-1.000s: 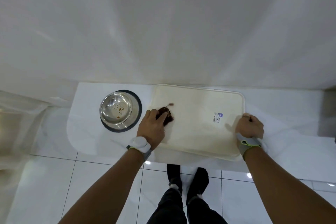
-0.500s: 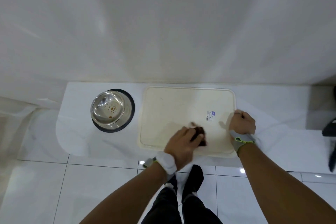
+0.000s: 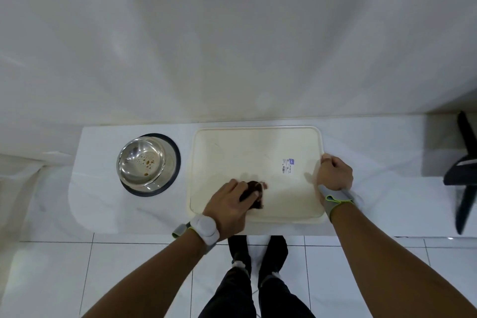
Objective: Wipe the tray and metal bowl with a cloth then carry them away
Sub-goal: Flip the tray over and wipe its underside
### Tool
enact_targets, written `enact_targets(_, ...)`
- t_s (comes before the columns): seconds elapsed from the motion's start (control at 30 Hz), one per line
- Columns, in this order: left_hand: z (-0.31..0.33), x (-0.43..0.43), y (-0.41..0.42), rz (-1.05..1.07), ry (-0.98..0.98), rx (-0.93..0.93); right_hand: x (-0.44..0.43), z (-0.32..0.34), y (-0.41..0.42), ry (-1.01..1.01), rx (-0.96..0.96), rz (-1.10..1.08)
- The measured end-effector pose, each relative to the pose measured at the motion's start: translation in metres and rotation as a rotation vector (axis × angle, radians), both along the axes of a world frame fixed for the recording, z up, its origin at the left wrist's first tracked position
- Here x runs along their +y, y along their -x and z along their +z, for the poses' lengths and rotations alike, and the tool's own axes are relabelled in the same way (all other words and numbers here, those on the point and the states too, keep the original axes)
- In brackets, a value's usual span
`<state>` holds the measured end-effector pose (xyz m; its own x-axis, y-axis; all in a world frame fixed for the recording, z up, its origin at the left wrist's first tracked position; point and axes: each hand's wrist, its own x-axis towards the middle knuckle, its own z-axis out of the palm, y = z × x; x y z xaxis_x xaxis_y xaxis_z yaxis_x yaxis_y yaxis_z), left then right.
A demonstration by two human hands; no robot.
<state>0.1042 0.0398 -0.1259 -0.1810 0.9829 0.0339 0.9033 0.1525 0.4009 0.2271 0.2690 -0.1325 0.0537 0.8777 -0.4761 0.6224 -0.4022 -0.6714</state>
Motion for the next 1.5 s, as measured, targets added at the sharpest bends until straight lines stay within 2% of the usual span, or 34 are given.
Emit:
enact_targets(0.23,0.001,0.078,-0.08,-0.178,-0.035,-0.028,0.002,0.0,0.001,0.051,0.011,-0.046)
enact_targets(0.33,0.003,0.073,-0.08,-0.278,0.021,-0.007,0.002,-0.003,-0.001,0.059,0.014,-0.056)
enact_targets(0.47,0.002,0.075,-0.058,-0.341,-0.029,0.028,0.003,-0.002,-0.004,0.066,0.054,-0.028)
enact_targets(0.57,-0.001,0.106,-0.042,-0.288,-0.049,0.086,0.006,-0.009,-0.006,0.064,0.052,-0.016)
enact_targets(0.63,0.0,0.134,-0.029,-0.171,-0.063,0.088,0.008,-0.012,-0.007,0.048,0.049,-0.001)
enact_targets(0.77,0.012,0.172,-0.007,0.079,0.048,0.081,0.007,-0.015,-0.006,0.02,0.027,0.001)
enact_targets(0.83,0.013,0.173,-0.013,0.066,0.032,0.083,0.007,-0.015,-0.004,-0.006,-0.002,-0.008)
enact_targets(0.93,0.005,0.147,-0.031,-0.128,-0.017,0.074,0.008,-0.014,0.0,-0.011,-0.023,-0.046)
enact_targets(1.0,0.001,0.127,-0.027,-0.186,0.001,0.124,0.008,-0.014,0.001,-0.016,-0.04,-0.033)
enact_targets(1.07,-0.003,0.111,-0.011,-0.088,-0.014,0.142,0.008,-0.014,0.0,-0.011,-0.053,0.01)
enact_targets(1.2,-0.002,0.08,0.03,0.287,-0.01,0.118,0.01,-0.015,-0.002,-0.015,-0.076,0.036)
enact_targets(1.27,0.0,0.074,0.039,0.362,-0.019,0.1,0.009,-0.015,-0.001,-0.02,-0.078,0.049)
enact_targets(1.33,0.004,0.079,0.033,0.311,-0.021,0.086,0.008,-0.016,-0.001,-0.025,-0.081,0.06)
enact_targets(1.43,0.006,0.08,0.016,0.045,0.005,0.108,0.008,-0.015,-0.001,-0.025,-0.078,0.051)
enact_targets(1.5,0.008,0.072,0.025,0.042,-0.016,0.116,0.008,-0.014,-0.002,-0.023,-0.076,0.055)
